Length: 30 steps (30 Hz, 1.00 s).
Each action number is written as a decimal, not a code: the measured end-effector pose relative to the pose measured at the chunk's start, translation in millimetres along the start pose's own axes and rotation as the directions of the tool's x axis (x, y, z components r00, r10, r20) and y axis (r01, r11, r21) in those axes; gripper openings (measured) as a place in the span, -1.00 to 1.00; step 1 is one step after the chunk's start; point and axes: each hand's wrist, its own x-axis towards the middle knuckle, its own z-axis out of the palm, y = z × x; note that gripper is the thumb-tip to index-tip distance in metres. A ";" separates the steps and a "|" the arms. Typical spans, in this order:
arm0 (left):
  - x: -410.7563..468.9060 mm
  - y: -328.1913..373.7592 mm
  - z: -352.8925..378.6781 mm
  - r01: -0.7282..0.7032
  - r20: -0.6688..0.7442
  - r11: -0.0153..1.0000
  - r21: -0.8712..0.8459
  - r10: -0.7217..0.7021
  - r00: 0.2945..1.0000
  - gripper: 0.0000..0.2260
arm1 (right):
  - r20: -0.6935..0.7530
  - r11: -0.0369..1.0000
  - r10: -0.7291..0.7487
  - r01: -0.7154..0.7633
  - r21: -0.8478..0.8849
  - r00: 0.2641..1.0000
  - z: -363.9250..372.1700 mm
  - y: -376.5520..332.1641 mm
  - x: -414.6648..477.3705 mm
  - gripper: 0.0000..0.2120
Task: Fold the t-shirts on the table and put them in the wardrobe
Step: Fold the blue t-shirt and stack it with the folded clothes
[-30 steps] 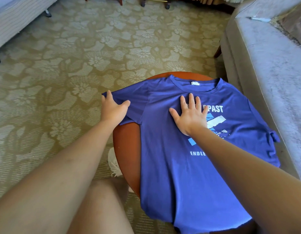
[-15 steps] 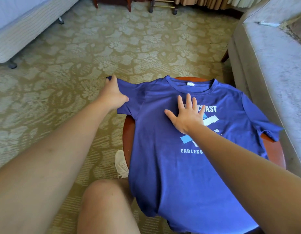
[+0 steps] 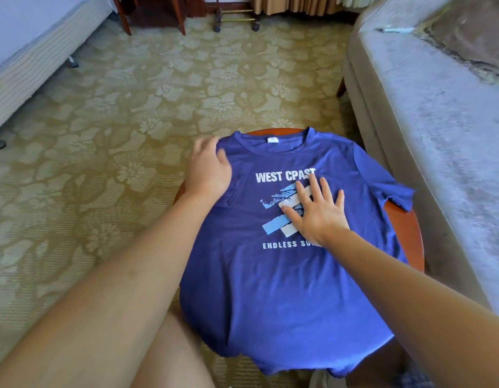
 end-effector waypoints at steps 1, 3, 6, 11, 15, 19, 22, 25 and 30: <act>-5.9 -11.4 10.5 0.043 0.132 0.992 0.118 -0.059 0.990 -0.54 | -0.001 1.000 -0.002 0.002 0.006 1.000 0.9 0.0 0.4 -0.23; -21.1 -29.1 29.8 0.086 0.364 0.934 0.348 -0.219 0.905 -0.42 | -0.002 1.000 -0.004 0.004 0.015 1.000 1.7 0.9 0.9 -0.22; -38.3 -37.1 45.7 0.007 0.394 0.881 0.473 -0.219 0.893 -0.35 | -0.008 1.000 -0.011 0.011 0.020 1.000 2.3 1.5 1.4 -0.21; -32.2 -49.9 36.1 -0.027 0.376 0.856 0.517 -0.198 0.905 -0.31 | -0.001 1.000 0.003 -0.003 0.026 1.000 4.1 -5.5 -3.4 -0.19; -28.4 -44.6 31.2 -0.022 0.372 0.834 0.551 -0.222 0.901 -0.26 | 0.062 0.997 -0.006 0.001 0.082 0.998 -0.8 -11.0 -4.9 -0.20; -35.4 12.8 54.7 -0.163 0.354 0.847 0.506 -0.032 0.935 -0.29 | -0.059 0.967 0.081 -0.064 0.246 0.995 -14.1 25.4 -11.1 -0.33; -46.1 73.7 87.6 -0.284 0.418 0.872 0.399 0.102 0.902 -0.35 | -0.141 0.953 0.206 -0.165 0.256 0.968 -19.6 75.1 -17.1 -0.38; -59.5 121.8 121.9 -0.351 0.514 0.888 0.297 0.162 0.843 -0.39 | -0.104 0.938 0.278 -0.247 0.244 0.955 -19.3 119.0 -23.6 -0.39; -78.9 129.3 157.2 -0.356 0.538 0.840 0.409 0.093 0.838 -0.37 | -0.032 0.746 0.454 -0.360 0.559 0.890 -13.5 163.0 -20.8 -0.37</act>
